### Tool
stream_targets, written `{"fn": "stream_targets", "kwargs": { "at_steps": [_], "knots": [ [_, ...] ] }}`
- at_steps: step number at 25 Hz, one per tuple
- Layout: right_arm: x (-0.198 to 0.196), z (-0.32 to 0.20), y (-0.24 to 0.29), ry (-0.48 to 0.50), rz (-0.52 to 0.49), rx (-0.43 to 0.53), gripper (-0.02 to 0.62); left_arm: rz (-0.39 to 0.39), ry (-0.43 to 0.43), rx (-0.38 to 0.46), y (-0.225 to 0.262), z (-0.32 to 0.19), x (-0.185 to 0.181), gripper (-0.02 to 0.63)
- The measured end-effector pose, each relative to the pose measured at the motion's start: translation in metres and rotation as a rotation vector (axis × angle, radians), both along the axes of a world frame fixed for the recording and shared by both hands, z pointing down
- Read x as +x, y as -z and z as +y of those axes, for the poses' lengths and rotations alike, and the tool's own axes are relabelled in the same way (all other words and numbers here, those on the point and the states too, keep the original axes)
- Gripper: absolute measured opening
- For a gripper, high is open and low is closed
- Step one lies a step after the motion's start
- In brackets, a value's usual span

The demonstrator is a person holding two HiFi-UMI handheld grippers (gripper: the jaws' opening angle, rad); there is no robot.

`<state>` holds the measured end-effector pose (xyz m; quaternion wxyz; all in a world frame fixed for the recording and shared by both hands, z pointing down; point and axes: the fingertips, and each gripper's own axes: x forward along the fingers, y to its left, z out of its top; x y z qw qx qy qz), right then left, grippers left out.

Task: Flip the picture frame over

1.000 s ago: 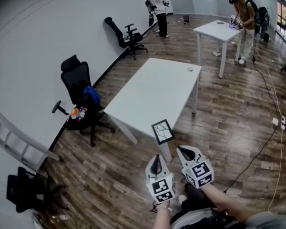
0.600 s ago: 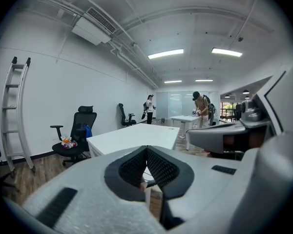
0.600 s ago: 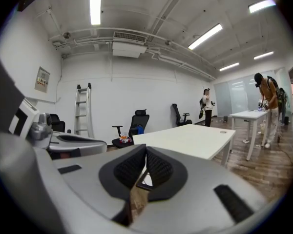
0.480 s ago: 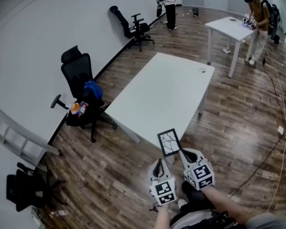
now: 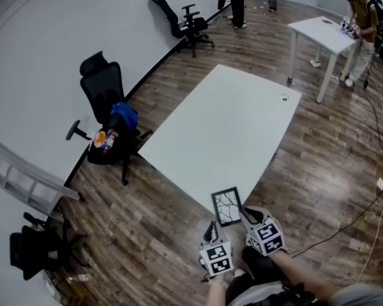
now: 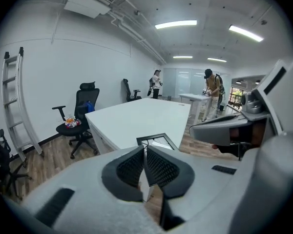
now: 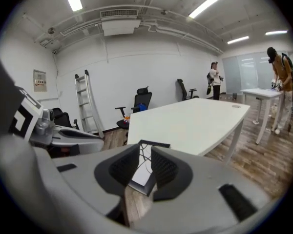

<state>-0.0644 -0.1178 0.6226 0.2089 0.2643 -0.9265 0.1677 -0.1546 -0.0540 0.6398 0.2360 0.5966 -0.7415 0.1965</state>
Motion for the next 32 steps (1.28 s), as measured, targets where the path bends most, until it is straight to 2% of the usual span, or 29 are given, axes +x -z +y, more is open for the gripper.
{"fn": "stream_targets", "kwargs": {
  "at_steps": [4, 9, 15, 18, 22, 29, 32],
  "knots": [
    [-0.001, -0.007, -0.030, 0.031, 0.028, -0.070, 0.095, 0.020, 0.015, -0.070, -0.021, 0.000, -0.006, 0.025],
    [-0.002, -0.002, -0.055, 0.053, 0.051, -0.184, 0.115, 0.058, -0.018, -0.124, -0.038, -0.001, -0.004, 0.052],
    [-0.003, -0.004, -0.077, -0.015, 0.031, -0.299, 0.115, 0.054, -0.087, -0.155, -0.052, -0.015, -0.007, 0.059],
    [-0.006, -0.006, -0.080, -0.046, -0.007, -0.358, 0.117, 0.056, -0.092, -0.190, -0.062, -0.017, -0.015, 0.058],
    [-0.013, -0.004, -0.084, -0.055, -0.054, -0.452, 0.117, 0.099, -0.107, -0.214, -0.069, -0.023, -0.020, 0.058],
    [-0.015, -0.007, -0.096, -0.032, -0.040, -0.512, 0.140, 0.198, -0.124, -0.241, -0.080, -0.023, -0.021, 0.058],
    [-0.018, -0.002, -0.103, -0.012, -0.079, -0.591, 0.140, 0.253, -0.119, -0.240, -0.082, -0.023, -0.019, 0.058]
  ]
}}
